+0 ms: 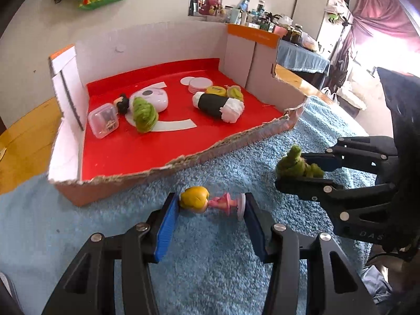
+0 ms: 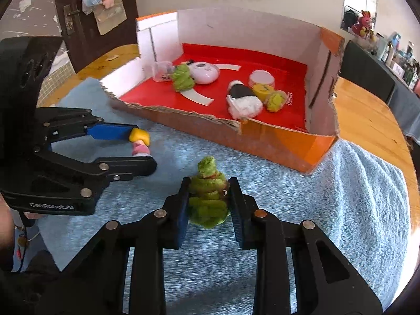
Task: Organize objects
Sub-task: 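Grasp the green fuzzy toy with the right tool while the left tool grasps the yellow-and-pink toy, then carry the yellow-and-pink toy with the left tool while the right tool carries the green toy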
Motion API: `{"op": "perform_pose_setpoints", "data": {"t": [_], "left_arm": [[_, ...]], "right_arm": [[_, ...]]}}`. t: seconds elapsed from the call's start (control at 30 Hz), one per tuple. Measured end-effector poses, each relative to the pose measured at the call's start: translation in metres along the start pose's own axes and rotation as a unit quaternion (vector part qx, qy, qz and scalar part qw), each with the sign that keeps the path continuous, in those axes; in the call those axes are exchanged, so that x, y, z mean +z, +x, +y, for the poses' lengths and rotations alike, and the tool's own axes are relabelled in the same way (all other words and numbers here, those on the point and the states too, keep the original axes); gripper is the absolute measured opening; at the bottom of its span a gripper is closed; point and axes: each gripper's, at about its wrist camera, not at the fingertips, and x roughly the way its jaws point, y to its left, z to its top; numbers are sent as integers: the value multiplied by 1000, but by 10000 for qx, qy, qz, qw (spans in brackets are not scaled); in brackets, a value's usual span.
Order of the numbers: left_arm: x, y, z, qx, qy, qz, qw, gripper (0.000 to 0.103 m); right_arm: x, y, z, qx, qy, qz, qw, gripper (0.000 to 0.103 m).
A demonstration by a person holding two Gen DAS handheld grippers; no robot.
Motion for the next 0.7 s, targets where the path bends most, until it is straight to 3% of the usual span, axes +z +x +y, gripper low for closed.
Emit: {"op": "perform_pose_setpoints", "data": {"t": [0.3,0.7], "left_arm": [[-11,-24,7,36,-272,-211,9994,52],[1,-53,5,-98,-319,-644,9974,52]], "right_arm": [[2,-13,17,303,-37,-127,9995,26],[11,-30,17,504,77,-351,9981,26]]}}
